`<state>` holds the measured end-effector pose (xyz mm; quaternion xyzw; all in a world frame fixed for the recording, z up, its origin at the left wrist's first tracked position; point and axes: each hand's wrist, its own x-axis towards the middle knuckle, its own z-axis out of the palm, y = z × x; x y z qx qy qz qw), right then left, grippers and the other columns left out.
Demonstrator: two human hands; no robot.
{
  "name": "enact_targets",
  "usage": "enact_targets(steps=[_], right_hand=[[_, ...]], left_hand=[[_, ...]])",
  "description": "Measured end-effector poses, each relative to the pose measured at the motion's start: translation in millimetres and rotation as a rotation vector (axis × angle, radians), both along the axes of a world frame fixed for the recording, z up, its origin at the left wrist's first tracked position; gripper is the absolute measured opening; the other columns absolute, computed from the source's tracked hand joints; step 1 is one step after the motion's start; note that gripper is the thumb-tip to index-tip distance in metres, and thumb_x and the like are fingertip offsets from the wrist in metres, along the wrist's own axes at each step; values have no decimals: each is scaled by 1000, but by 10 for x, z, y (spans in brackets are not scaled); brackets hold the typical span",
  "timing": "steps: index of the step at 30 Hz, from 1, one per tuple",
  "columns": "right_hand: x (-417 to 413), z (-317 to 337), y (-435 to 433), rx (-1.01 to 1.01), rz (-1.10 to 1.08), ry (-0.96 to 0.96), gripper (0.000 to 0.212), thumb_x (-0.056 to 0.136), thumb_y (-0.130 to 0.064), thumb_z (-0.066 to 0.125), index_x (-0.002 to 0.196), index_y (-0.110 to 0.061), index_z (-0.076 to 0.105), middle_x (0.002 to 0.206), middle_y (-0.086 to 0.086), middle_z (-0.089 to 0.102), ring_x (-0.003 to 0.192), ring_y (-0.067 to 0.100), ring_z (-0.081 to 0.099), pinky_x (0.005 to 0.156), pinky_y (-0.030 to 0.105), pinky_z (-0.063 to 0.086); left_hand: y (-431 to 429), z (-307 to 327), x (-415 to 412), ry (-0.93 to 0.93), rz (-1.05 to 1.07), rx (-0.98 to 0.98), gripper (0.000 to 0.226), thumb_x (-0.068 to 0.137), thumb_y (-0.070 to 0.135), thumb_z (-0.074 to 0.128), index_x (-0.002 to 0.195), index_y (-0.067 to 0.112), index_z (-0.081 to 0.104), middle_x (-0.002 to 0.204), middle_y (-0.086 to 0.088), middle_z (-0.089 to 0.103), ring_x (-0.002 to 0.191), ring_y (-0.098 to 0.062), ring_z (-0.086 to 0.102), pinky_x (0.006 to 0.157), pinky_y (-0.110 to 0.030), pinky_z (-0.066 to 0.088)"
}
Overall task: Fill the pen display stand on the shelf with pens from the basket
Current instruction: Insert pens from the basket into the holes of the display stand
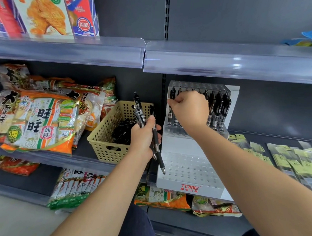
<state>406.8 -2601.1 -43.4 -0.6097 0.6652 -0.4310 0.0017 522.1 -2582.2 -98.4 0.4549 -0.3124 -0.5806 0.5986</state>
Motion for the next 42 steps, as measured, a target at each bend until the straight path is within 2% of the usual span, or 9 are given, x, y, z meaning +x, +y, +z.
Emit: enact_targets(steps=[6, 15, 20, 24, 28, 31, 34, 38, 42], right_hand=[[-3, -37, -9, 55, -11, 95, 44, 87, -35, 63, 50, -15, 51, 53, 5, 58, 47, 21, 50, 46, 19, 32], [-1, -21, -18, 109, -18, 183, 36, 88, -40, 63, 63, -14, 61, 57, 3, 59, 54, 22, 55, 51, 23, 38], [-20, -29, 23, 116, 100, -144, 41, 90, -40, 60, 69, -5, 67, 58, 6, 65, 48, 18, 52, 52, 29, 48], [-7, -13, 100, 400, 323, -616, 25, 94, -30, 60, 87, -7, 68, 66, 7, 63, 39, 11, 47, 58, 30, 53], [-82, -8, 133, 501, 409, -707, 9, 94, -16, 60, 93, -8, 65, 68, 6, 59, 35, 7, 39, 36, 17, 34], [-114, -14, 164, 514, 449, -761, 14, 91, -22, 65, 89, -8, 64, 74, 8, 60, 45, 11, 42, 34, 17, 28], [-96, -6, 214, 456, 386, -698, 27, 84, -29, 72, 86, -2, 69, 72, 10, 65, 44, 12, 46, 35, 17, 33], [-69, 48, 216, 387, 272, -461, 20, 84, -27, 72, 78, -8, 72, 68, 7, 72, 50, 16, 63, 43, 21, 45], [-86, 123, 195, 328, 207, -429, 18, 84, -16, 68, 67, -10, 69, 62, 6, 71, 54, 19, 68, 51, 25, 53]], left_hand=[[-4, -12, -1, -4, -4, 2, 19, 96, 26, 56, 88, 9, 55, 71, -6, 58, 47, -14, 47, 43, -25, 40], [16, 21, -18, -4, -51, -5, 18, 95, 26, 59, 94, 7, 57, 72, -6, 65, 47, -13, 50, 44, -25, 41], [45, 39, -26, 19, -111, -27, 22, 98, 25, 53, 88, 6, 57, 70, -4, 65, 48, -12, 49, 42, -24, 37], [79, 49, -61, 70, -161, -29, 22, 99, 24, 51, 90, 5, 58, 66, -3, 63, 47, -12, 46, 39, -22, 34], [88, 43, -50, 144, -244, -30, 24, 100, 24, 48, 101, 2, 58, 69, -4, 59, 45, -11, 44, 36, -21, 33], [104, 48, -59, 138, -250, -43, 22, 100, 23, 48, 99, 3, 57, 67, -3, 58, 45, -11, 43, 36, -21, 32], [132, 62, -92, 89, -204, -61, 22, 99, 23, 51, 88, 5, 57, 65, -3, 57, 46, -12, 44, 38, -22, 33], [142, 48, -119, 73, -164, -55, 21, 98, 24, 52, 92, 5, 58, 64, -3, 60, 48, -13, 47, 40, -23, 34], [140, 47, -128, 68, -146, -39, 20, 98, 24, 52, 96, 6, 59, 67, -7, 61, 47, -14, 48, 40, -24, 36]])
